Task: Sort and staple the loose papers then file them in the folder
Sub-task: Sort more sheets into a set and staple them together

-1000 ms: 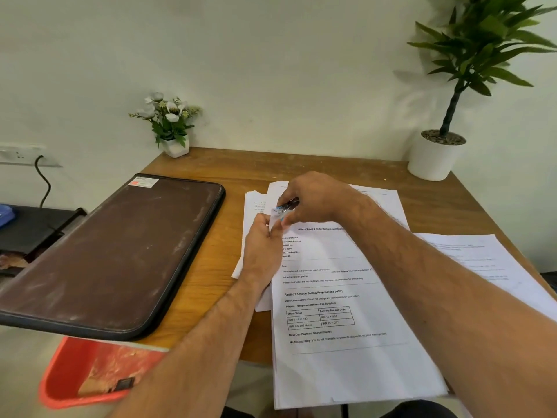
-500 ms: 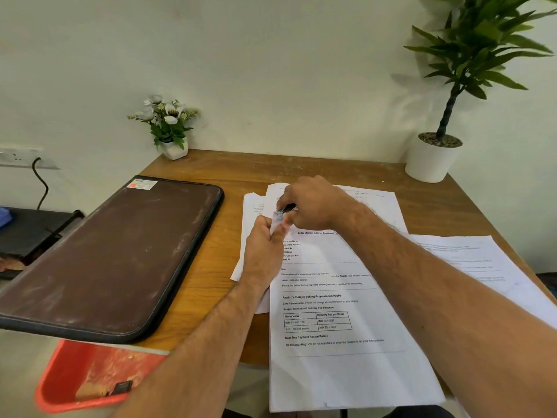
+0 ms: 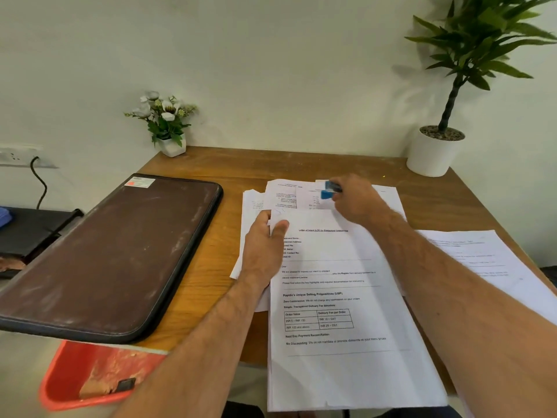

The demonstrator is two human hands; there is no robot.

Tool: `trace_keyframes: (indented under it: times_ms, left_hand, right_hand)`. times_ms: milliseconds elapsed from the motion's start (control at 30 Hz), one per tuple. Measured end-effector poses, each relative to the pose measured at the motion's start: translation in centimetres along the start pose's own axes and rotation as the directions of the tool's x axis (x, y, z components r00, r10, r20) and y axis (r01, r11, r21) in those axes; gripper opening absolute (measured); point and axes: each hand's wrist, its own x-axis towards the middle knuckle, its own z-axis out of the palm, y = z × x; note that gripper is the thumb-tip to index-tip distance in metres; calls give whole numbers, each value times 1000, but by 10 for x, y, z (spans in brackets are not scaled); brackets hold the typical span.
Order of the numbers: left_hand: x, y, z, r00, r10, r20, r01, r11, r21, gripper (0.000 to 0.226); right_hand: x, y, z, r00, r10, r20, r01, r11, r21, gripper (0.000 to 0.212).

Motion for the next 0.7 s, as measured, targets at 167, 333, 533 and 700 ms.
trace_keyframes:
  times_ms: [167, 333, 533, 700]
  left_hand:
    - [-1, -2, -7, 999, 38, -20, -37, 996, 75, 20]
    - [0, -6, -3, 1000, 3, 8, -4, 994, 110, 21]
    - [-3, -8, -3, 999, -35, 7, 35, 999, 36, 26]
    - [-3, 1, -12, 989, -145, -20, 139, 971, -193, 24]
  right_hand:
    - [-12, 40, 8, 980, 199, -30, -200, 978, -56, 31]
    - [-20, 54, 11, 961, 277, 1, -277, 960, 29, 44]
    - [-32, 60, 10, 955, 210, -211, -158, 958, 238, 46]
    - [-63, 46, 0, 940, 229, -255, -109, 905, 412, 68]
